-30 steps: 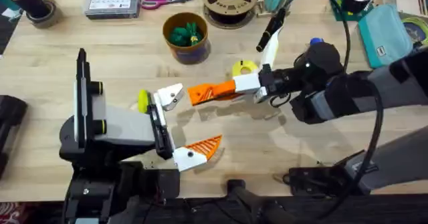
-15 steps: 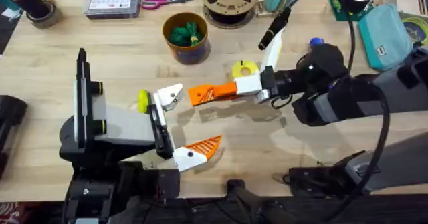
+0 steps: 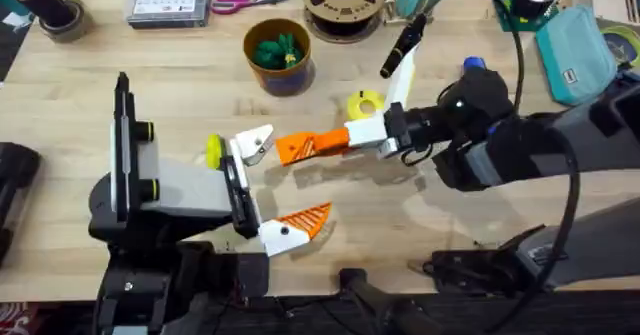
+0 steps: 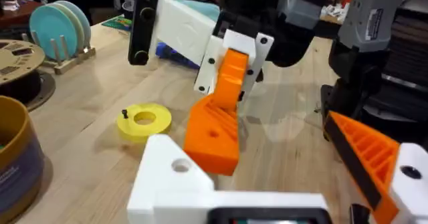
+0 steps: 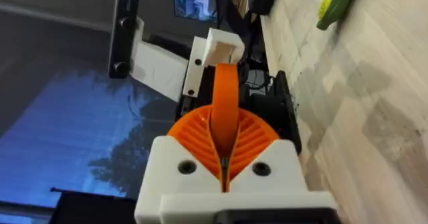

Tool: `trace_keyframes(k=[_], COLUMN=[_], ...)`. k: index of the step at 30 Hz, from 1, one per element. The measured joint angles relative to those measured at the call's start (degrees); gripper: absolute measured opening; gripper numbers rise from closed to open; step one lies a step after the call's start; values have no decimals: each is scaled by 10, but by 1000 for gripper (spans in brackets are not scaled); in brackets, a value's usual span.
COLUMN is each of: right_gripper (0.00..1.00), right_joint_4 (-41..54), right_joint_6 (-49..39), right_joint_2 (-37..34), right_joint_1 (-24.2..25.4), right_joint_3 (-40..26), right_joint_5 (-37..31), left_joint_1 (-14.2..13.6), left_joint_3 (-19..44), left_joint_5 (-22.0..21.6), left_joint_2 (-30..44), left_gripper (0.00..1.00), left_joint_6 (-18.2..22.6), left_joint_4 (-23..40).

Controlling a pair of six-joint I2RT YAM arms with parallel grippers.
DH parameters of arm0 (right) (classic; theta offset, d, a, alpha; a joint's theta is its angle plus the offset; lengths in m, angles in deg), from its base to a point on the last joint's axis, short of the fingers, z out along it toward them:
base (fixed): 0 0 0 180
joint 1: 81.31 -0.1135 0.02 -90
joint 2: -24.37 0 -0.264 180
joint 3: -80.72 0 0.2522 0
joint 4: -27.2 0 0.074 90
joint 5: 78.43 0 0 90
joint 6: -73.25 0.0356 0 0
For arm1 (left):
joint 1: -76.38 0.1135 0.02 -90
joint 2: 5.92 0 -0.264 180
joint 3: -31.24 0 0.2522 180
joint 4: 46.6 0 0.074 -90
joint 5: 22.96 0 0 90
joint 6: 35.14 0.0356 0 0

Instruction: Pick up the gripper from the table and insert it into the empty holder that is missing its gripper. Then pick up a screw, insert it into the mounting hole, and use the screwdriver to tighten it. Finally, clean up the table by picking up the vegetable and placing it into the bucket.

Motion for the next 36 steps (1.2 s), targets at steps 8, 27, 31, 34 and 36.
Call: trace_keyframes(k=[8, 27, 31, 34, 36], right_gripper=[9, 9, 9, 9, 9], right_joint_4=[0, 1, 1, 1, 1], right_joint_6=[20, 36, 35, 35, 35], right_joint_2=[19, 24, 24, 24, 24], right_joint_1=[-8, -27, -34, -37, -38], right_joint_3=[0, 13, 14, 14, 14], right_joint_5=[-5, -47, -56, -58, -58], left_joint_1=[0, 0, 0, 0, 0], left_joint_3=[0, 0, 0, 0, 0], left_joint_5=[0, 0, 0, 0, 0], left_joint_2=[0, 0, 0, 0, 0], left_gripper=[985, 985, 985, 985, 985], left_joint_6=[0, 0, 0, 0, 0], left_joint_4=[0, 0, 0, 0, 0])
